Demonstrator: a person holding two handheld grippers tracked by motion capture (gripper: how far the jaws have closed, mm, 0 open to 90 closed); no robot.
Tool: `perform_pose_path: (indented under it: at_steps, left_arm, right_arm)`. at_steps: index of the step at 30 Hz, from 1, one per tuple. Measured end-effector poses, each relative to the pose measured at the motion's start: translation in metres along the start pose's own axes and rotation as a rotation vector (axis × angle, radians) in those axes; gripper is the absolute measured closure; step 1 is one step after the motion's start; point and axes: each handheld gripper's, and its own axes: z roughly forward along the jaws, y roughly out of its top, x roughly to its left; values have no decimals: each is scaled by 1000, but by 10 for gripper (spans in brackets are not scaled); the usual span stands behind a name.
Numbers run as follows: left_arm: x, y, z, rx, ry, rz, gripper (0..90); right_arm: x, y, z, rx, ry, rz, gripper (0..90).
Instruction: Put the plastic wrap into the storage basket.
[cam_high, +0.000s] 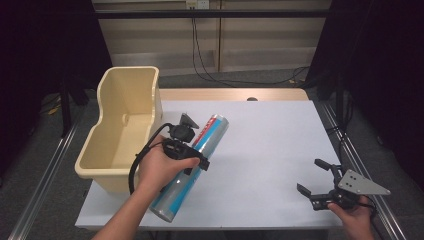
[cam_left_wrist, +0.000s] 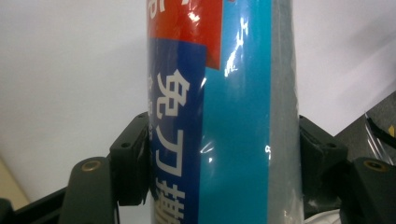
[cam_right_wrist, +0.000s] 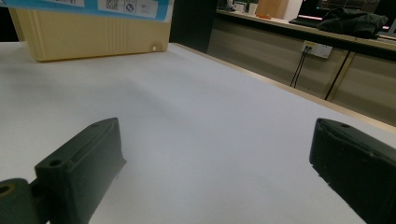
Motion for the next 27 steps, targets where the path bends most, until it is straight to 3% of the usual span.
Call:
perform_pose_path:
  at_steps: [17, 21, 27]
  left_arm:
    - [24, 3, -43, -62, 24, -40, 321]
    - [28, 4, -52, -85, 26, -70, 321]
    - [35, 6, -64, -103, 51, -82, 321]
  right_arm:
    - [1, 0, 1, -16, 9, 20, 19]
    - [2, 0, 1, -18, 11, 27, 19]
    - [2, -1, 1, -14, 15, 27, 19]
